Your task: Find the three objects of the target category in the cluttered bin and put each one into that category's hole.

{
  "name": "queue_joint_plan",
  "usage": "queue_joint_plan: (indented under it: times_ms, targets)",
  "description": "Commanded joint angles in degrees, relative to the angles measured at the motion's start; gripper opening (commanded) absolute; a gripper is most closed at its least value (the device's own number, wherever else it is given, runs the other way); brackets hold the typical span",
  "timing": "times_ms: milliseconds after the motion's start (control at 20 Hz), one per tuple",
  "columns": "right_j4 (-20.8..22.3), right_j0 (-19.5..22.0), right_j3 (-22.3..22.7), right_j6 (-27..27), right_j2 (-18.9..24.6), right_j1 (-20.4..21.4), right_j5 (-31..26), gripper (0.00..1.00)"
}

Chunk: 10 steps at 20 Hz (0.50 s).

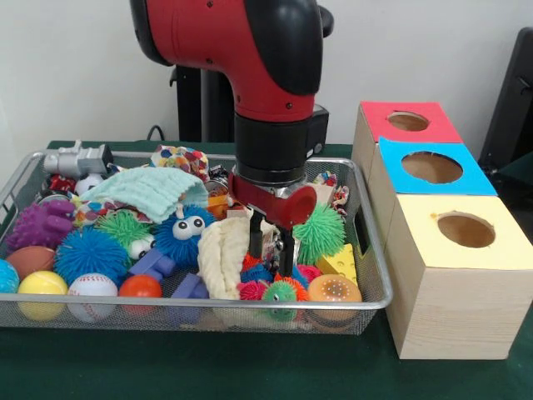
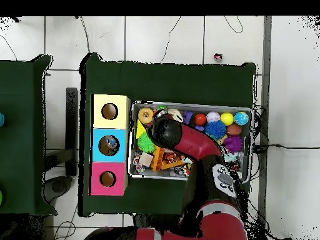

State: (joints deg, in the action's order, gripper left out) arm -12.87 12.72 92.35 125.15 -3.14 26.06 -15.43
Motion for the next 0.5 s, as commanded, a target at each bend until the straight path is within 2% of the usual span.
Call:
queue_joint_plan:
  times_ms: [50, 250, 500]
  targets:
    - [-2.8, -1.6, 3.3, 11.5, -2.7, -6.2, -11.2, 1.0]
    - [-1.9, -2.7, 2.9, 10.5, -4.2, -7.8, -16.5, 1.0]
    - [-0.9, -3.7, 2.4, 10.1, -5.8, -8.6, -20.4, 1.0]
